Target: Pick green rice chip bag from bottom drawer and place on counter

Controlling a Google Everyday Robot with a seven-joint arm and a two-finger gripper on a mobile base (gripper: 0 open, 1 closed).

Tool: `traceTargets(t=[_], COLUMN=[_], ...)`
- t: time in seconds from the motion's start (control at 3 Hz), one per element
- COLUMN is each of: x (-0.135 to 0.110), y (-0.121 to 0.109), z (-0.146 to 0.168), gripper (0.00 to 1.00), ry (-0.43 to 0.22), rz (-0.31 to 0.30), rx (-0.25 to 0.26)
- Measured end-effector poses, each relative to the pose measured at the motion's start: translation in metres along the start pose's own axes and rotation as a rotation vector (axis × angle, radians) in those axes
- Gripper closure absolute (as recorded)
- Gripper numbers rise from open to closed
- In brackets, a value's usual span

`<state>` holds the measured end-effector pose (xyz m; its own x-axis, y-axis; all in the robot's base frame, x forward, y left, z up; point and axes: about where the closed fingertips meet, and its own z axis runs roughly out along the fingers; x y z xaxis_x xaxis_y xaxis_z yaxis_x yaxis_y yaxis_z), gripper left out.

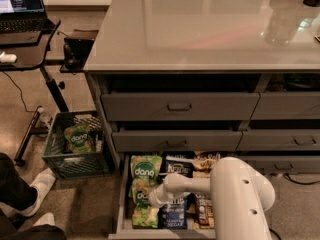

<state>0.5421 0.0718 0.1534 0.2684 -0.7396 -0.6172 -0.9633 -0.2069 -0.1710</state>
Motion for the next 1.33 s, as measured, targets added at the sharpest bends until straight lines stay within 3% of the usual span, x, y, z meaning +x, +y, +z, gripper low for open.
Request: traceTargets(t=[0.67, 1.33], x=[-0.066, -0.108], y=[-0.002, 0.0], z=[-0.068, -0.111], gripper=[1.0, 1.0], ry=[-0.16, -0.229], rz=[-0.08, -0.142], rx=[0.035, 0.069])
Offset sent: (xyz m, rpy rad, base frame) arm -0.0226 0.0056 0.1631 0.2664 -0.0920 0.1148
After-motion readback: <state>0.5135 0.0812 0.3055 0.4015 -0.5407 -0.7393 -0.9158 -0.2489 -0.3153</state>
